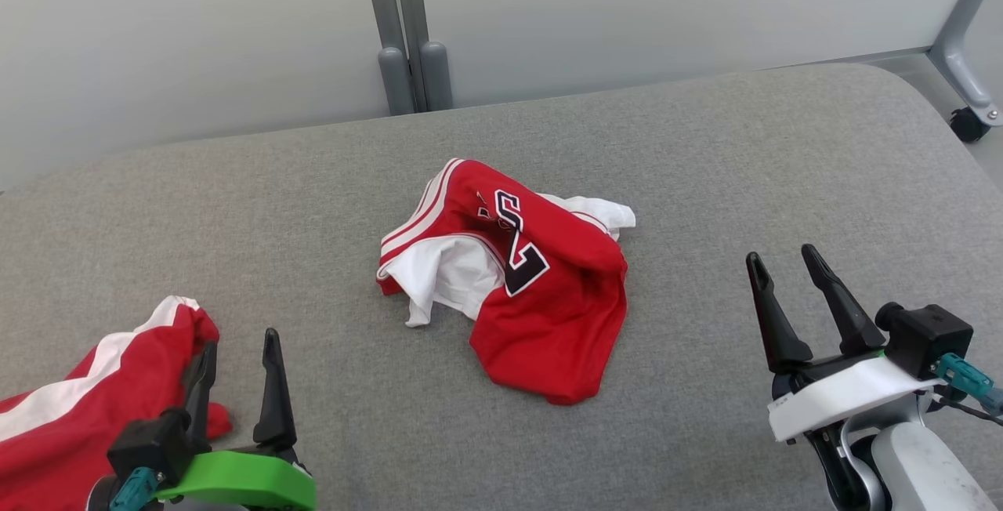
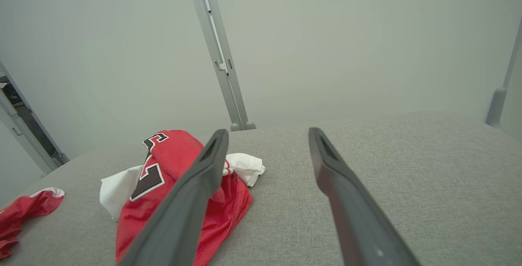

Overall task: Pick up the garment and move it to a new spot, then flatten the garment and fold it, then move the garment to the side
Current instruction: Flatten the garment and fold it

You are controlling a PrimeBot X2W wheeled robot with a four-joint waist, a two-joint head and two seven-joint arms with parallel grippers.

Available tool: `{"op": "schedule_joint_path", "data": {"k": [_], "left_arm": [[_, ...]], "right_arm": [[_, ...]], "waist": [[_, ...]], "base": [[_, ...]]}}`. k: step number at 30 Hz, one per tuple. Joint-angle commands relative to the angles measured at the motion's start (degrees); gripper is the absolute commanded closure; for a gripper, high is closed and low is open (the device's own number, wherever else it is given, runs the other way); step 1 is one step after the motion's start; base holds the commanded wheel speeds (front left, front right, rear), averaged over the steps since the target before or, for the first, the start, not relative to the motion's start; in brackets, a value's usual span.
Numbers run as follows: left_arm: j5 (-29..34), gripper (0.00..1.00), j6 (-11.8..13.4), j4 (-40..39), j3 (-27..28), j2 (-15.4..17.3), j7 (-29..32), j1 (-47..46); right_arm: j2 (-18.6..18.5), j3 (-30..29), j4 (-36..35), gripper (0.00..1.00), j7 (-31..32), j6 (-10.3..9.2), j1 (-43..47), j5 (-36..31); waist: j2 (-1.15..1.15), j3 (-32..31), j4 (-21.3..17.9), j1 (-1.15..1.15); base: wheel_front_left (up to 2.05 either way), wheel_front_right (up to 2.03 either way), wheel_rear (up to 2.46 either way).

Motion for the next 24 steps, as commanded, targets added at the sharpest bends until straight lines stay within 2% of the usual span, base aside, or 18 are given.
{"op": "schedule_joint_path", "data": {"k": [1,18,24], "left_arm": [[0.72,0.0,0.01,-0.56,0.42,-0.55,-0.25,0.82],[2.85,0.0,-2.31,-0.33,2.56,-3.25,-0.26,1.36],[3.14,0.0,-3.08,0.22,2.26,-4.22,-0.26,0.79]], "right_arm": [[-0.36,-0.31,-0.21,0.0,-0.16,0.0,0.73,0.0],[-0.15,-0.02,0.42,0.0,-0.16,0.0,0.16,0.9],[0.15,0.79,2.05,0.0,-0.16,0.0,-0.62,1.12]], "waist": [[0.0,-0.04,0.1,0.0],[0.0,-0.25,0.58,0.0],[0.0,0.06,2.2,0.0]], "base": [[0.0,0.0,0.0],[0.0,0.0,0.0],[0.0,0.0,0.0]]}}
